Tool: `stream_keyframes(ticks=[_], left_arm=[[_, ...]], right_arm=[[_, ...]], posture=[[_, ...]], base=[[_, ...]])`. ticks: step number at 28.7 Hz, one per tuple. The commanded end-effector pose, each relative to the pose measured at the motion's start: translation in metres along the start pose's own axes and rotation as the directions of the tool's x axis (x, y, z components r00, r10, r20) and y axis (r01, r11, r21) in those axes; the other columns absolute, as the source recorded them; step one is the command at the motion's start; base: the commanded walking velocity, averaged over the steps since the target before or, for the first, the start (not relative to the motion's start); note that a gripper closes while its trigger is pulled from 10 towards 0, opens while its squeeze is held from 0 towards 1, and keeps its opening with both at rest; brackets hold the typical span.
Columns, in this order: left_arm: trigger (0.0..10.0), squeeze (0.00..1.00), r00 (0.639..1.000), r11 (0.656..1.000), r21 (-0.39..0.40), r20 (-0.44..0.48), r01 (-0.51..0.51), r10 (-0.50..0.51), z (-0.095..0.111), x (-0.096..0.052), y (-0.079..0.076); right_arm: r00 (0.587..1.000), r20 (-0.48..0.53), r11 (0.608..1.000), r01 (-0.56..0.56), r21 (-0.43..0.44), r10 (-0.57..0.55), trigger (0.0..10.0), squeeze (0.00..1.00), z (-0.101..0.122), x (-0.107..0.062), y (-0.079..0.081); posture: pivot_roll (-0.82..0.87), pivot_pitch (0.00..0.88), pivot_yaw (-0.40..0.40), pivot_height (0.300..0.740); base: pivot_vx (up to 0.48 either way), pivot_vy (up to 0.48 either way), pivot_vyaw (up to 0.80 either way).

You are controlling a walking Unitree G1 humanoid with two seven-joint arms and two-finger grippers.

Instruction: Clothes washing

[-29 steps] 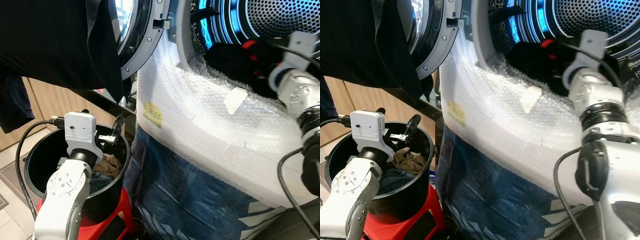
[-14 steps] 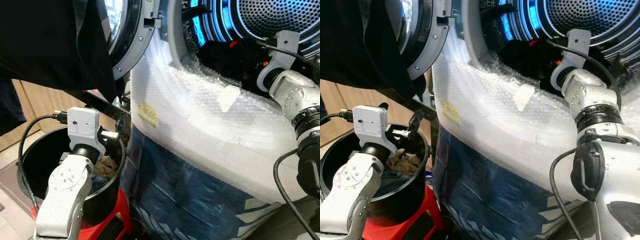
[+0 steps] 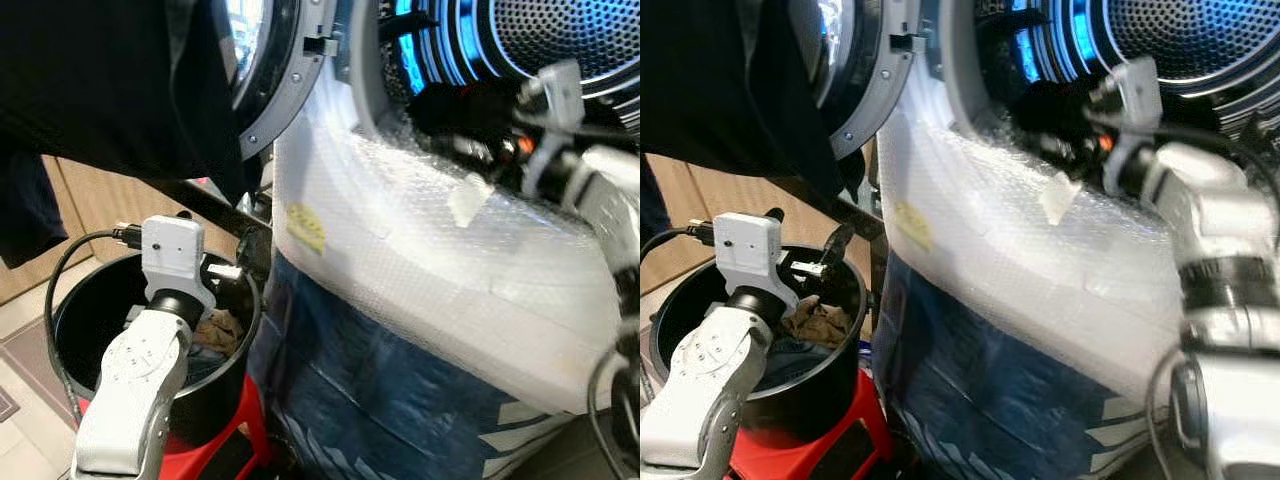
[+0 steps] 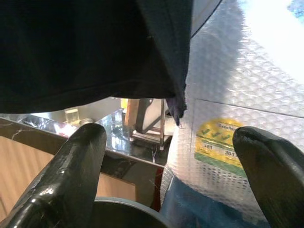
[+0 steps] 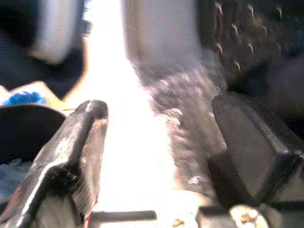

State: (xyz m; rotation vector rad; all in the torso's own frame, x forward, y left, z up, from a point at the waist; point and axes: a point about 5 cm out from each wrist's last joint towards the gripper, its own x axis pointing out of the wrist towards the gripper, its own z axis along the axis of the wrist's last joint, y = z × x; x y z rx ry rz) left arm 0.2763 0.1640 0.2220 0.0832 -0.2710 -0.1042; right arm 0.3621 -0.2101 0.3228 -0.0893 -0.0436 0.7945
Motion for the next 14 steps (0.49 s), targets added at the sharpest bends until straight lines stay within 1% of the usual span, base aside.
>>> stream_keyframes(ticks=[1, 2, 3, 5, 6, 7, 8, 9, 10, 11, 12, 13, 14], left_arm=[[10.0, 0.0, 0.999, 0.999, -0.023, -0.012, 0.032, -0.033, -0.003, 0.002, -0.007], [10.0, 0.0, 0.999, 0.999, -0.026, -0.011, 0.04, -0.04, -0.003, 0.002, -0.008], [10.0, 0.0, 0.999, 0.999, -0.028, -0.011, 0.045, -0.045, -0.003, 0.003, -0.009], [10.0, 0.0, 0.999, 0.998, -0.033, -0.009, 0.053, -0.053, -0.003, 0.004, -0.011], [10.0, 0.0, 0.998, 0.998, -0.035, -0.009, 0.054, -0.055, -0.003, 0.005, -0.012], [10.0, 0.0, 0.998, 0.997, -0.036, -0.009, 0.061, -0.062, -0.003, 0.005, -0.013], [10.0, 0.0, 0.998, 0.997, -0.037, -0.009, 0.066, -0.067, -0.003, 0.005, -0.014], [10.0, 0.0, 0.997, 0.997, -0.04, -0.01, 0.073, -0.074, -0.004, 0.005, -0.015], [10.0, 0.0, 0.997, 0.996, -0.041, -0.012, 0.076, -0.077, -0.004, 0.004, -0.015], [10.0, 0.0, 0.996, 0.996, -0.044, -0.018, 0.083, -0.084, -0.006, 0.004, -0.015], [10.0, 0.0, 0.996, 0.995, -0.042, -0.022, 0.086, -0.087, -0.007, 0.004, -0.015], [10.0, 0.0, 0.996, 0.995, -0.04, -0.023, 0.088, -0.089, -0.008, 0.004, -0.016], [10.0, 0.0, 0.996, 0.995, -0.041, -0.024, 0.088, -0.089, -0.008, 0.004, -0.015]], right_arm=[[0.986, 0.094, 0.989, -0.127, -0.079, 0.134, 10.0, 0.0, 0.022, -0.016, 0.017], [0.975, 0.114, 0.981, -0.184, -0.068, 0.191, 10.0, 0.0, 0.019, -0.019, 0.025], [0.967, 0.125, 0.975, -0.216, -0.055, 0.221, 10.0, 0.0, 0.016, -0.021, 0.031], [0.933, 0.134, 0.942, -0.335, -0.025, 0.335, 10.0, 0.0, 0.002, -0.023, 0.053], [0.917, 0.136, 0.927, -0.376, -0.013, 0.374, 10.0, 0.0, -0.003, -0.024, 0.062], [0.883, 0.144, 0.892, -0.451, -0.005, 0.447, 10.0, 0.0, -0.009, -0.027, 0.076], [0.858, 0.15, 0.868, -0.496, -0.001, 0.491, 10.0, 0.0, -0.013, -0.029, 0.085], [0.829, 0.155, 0.836, -0.548, 0.029, 0.538, 10.0, 0.0, -0.02, -0.031, 0.099], [0.811, 0.145, 0.813, -0.579, 0.062, 0.566, 10.0, 0.0, -0.028, -0.032, 0.107], [0.757, 0.136, 0.747, -0.653, 0.124, 0.639, 10.0, 0.0, -0.047, -0.034, 0.127], [0.74, 0.11, 0.724, -0.672, 0.156, 0.664, 10.0, 0.0, -0.06, -0.034, 0.136], [0.731, 0.091, 0.712, -0.68, 0.174, 0.676, 10.0, 0.0, -0.068, -0.034, 0.141], [0.728, 0.05, 0.704, -0.677, 0.215, 0.684, 10.0, 0.0, -0.085, -0.033, 0.148]], posture=[[0.15, 0.033, -0.109, 0.74], [0.14, 0.03, -0.109, 0.74], [0.14, 0.03, -0.109, 0.74], [0.13, 0.027, -0.1, 0.74], [0.13, 0.025, -0.098, 0.74], [0.14, 0.027, -0.097, 0.74], [0.14, 0.027, -0.097, 0.74], [0.13, 0.025, -0.097, 0.74], [0.13, 0.026, -0.092, 0.74], [0.13, 0.019, -0.09, 0.74], [0.13, 0.02, -0.089, 0.74], [0.13, 0.02, -0.089, 0.74], [0.13, 0.021, -0.09, 0.74]], base=[[0.0, 0.0, 0.0], [0.0, 0.0, 0.0], [0.0, 0.0, 0.0], [0.0, 0.0, 0.0], [0.0, 0.0, 0.0], [0.0, 0.0, 0.0], [0.0, 0.0, 0.0], [0.0, 0.0, 0.0], [0.0, 0.0, 0.0], [0.0, 0.0, 0.0], [0.0, 0.0, 0.0], [0.0, 0.0, 0.0], [0.0, 0.0, 0.0]])
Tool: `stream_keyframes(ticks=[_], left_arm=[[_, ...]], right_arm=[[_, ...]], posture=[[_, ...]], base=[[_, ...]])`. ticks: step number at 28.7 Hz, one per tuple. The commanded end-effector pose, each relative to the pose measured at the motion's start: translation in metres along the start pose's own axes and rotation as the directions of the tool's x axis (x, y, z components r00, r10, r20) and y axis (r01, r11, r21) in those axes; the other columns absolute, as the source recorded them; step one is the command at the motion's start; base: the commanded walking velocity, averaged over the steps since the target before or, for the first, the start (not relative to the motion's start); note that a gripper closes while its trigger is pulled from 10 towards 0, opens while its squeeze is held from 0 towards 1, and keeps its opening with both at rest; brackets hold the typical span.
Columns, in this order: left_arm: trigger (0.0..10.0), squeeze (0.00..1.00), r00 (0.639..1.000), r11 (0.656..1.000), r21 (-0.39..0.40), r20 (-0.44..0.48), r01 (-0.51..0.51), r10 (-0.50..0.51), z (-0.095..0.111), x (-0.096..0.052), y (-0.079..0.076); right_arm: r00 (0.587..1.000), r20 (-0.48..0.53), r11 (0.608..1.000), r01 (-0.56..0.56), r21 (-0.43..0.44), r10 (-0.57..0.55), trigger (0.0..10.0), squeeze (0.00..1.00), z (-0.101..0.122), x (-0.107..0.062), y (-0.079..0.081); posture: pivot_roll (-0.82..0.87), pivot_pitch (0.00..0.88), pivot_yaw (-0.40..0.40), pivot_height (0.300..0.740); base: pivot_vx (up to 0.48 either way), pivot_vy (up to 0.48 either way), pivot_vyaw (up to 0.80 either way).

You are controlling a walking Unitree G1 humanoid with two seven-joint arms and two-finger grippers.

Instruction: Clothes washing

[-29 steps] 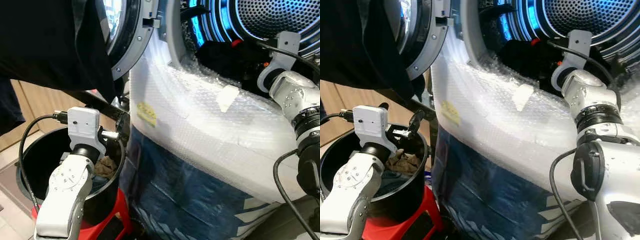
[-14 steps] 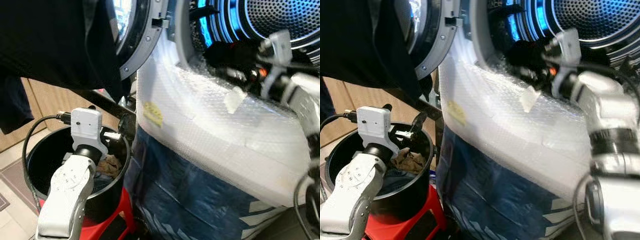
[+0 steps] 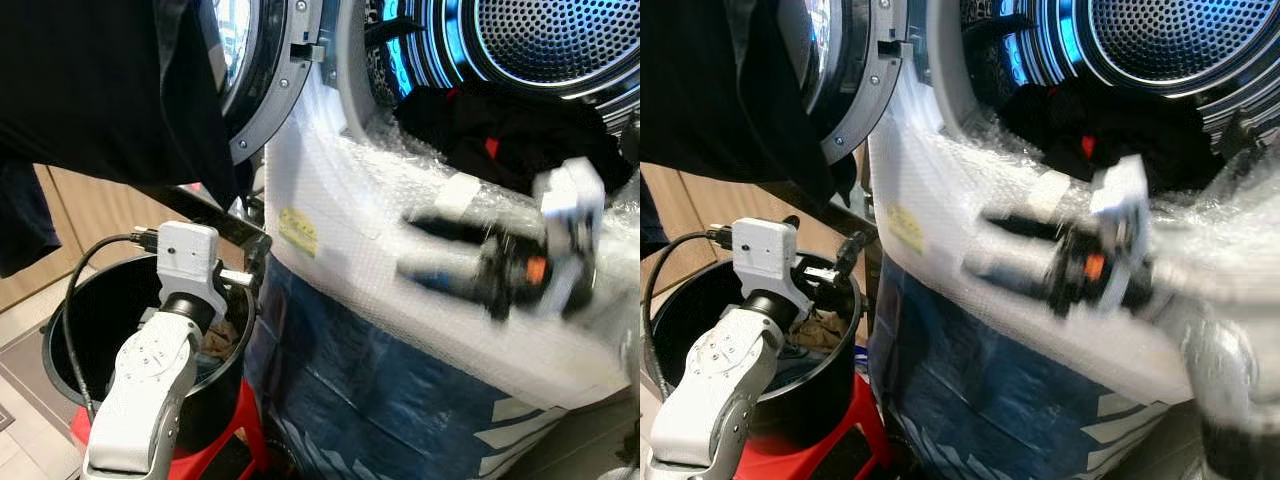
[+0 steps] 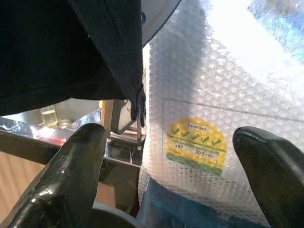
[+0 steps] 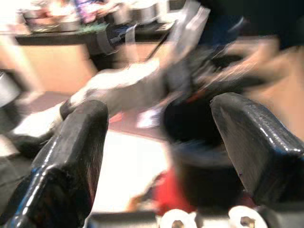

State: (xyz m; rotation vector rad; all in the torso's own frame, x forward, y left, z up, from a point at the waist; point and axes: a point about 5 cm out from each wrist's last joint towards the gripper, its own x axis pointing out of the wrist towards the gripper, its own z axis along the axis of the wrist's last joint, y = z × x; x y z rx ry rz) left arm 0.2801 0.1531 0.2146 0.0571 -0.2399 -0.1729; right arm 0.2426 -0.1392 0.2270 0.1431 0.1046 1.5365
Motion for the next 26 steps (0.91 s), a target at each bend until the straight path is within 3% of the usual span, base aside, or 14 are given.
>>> stream_keyframes(ticks=[1, 4, 7, 10, 12, 16, 17, 19, 20, 21, 22, 23, 25, 26], left_arm=[[10.0, 0.0, 1.0, 1.0, -0.004, 0.0, 0.026, -0.026, -0.001, 0.002, -0.004], [10.0, 0.0, 0.999, 0.999, -0.001, -0.001, 0.043, -0.043, -0.002, 0.004, -0.005], [10.0, 0.0, 0.99, 0.992, -0.015, -0.048, 0.129, -0.13, -0.014, 0.002, -0.016], [10.0, 0.0, 0.968, 0.976, -0.043, -0.126, 0.215, -0.219, -0.032, -0.006, -0.027], [10.0, 0.0, 0.958, 0.97, -0.058, -0.149, 0.238, -0.244, -0.039, -0.01, -0.03], [10.0, 0.0, 0.896, 0.929, -0.098, -0.243, 0.357, -0.371, -0.069, -0.02, -0.045], [10.0, 0.0, 0.896, 0.929, -0.098, -0.243, 0.357, -0.371, -0.069, -0.02, -0.045], [10.0, 0.0, 0.87, 0.915, -0.103, -0.285, 0.389, -0.402, -0.084, -0.023, -0.051], [10.0, 0.0, 0.837, 0.899, -0.12, -0.331, 0.42, -0.435, -0.101, -0.024, -0.058], [10.0, 0.0, 0.828, 0.895, -0.122, -0.345, 0.428, -0.443, -0.106, -0.024, -0.06], [10.0, 0.0, 0.828, 0.895, -0.122, -0.345, 0.428, -0.443, -0.106, -0.024, -0.06], [10.0, 0.0, 0.781, 0.864, -0.145, -0.377, 0.482, -0.498, -0.12, -0.025, -0.07], [10.0, 0.0, 0.704, 0.83, -0.192, -0.452, 0.523, -0.548, -0.146, -0.03, -0.082], [10.0, 0.0, 0.704, 0.83, -0.192, -0.452, 0.523, -0.548, -0.146, -0.03, -0.082]], right_arm=[[0.999, -0.054, 1.0, 0.005, 0.003, -0.005, 10.0, 0.0, -0.014, 0.004, 0.002], [0.994, -0.098, 0.998, 0.047, 0.041, -0.042, 10.0, 0.0, -0.041, 0.005, 0.001], [0.972, -0.061, 0.941, 0.234, 0.244, -0.226, 10.0, 0.0, -0.094, -0.004, -0.012], [0.889, -0.308, 0.836, 0.435, 0.335, -0.339, 10.0, 0.0, -0.174, -0.025, -0.005], [0.848, -0.362, 0.801, 0.503, 0.324, -0.386, 10.0, 0.0, -0.193, -0.034, -0.006], [0.57, -0.516, 0.47, 0.821, 0.324, -0.639, 10.0, 0.0, -0.24, -0.059, -0.025], [0.57, -0.516, 0.47, 0.821, 0.324, -0.639, 10.0, 0.0, -0.24, -0.059, -0.025], [0.433, -0.588, 0.367, 0.9, 0.236, -0.683, 10.0, 0.0, -0.256, -0.067, -0.025], [0.268, -0.639, 0.208, 0.963, 0.17, -0.721, 10.0, 0.0, -0.27, -0.075, -0.024], [0.217, -0.652, 0.153, 0.976, 0.155, -0.727, 10.0, 0.0, -0.274, -0.078, -0.023], [0.217, -0.652, 0.153, 0.976, 0.155, -0.727, 10.0, 0.0, -0.274, -0.078, -0.023], [0.122, -0.683, 0.116, 0.992, 0.054, -0.72, 10.0, 0.0, -0.281, -0.082, -0.02], [0.044, -0.719, 0.062, 0.998, 0.001, -0.693, 10.0, 0.0, -0.291, -0.083, -0.012], [0.044, -0.719, 0.062, 0.998, 0.001, -0.693, 10.0, 0.0, -0.291, -0.083, -0.012]], posture=[[0.13, 0.018, -0.086, 0.74], [0.13, 0.019, -0.088, 0.74], [0.14, 0.008, -0.092, 0.74], [0.16, 0.006, -0.1, 0.74], [0.17, 0.005, -0.106, 0.74], [0.17, 0.0, -0.105, 0.74], [0.17, 0.0, -0.105, 0.74], [0.17, 0.0, -0.103, 0.74], [0.18, 0.0, -0.1, 0.74], [0.18, 0.0, -0.101, 0.74], [0.18, 0.0, -0.101, 0.74], [0.18, 0.0, -0.102, 0.74], [0.18, 0.0, -0.104, 0.74], [0.18, 0.0, -0.104, 0.74]], base=[[0.0, 0.0, 0.0], [0.0, 0.0, 0.0], [0.0, 0.0, 0.0], [0.0, 0.0, 0.0], [0.0, 0.0, 0.0], [0.0, 0.0, 0.0], [0.0, 0.0, 0.0], [0.0, 0.0, 0.0], [0.0, 0.0, 0.0], [0.0, 0.0, 0.0], [0.0, 0.0, 0.0], [0.0, 0.0, 0.0], [0.0, 0.0, 0.0], [0.0, 0.0, 0.0]])
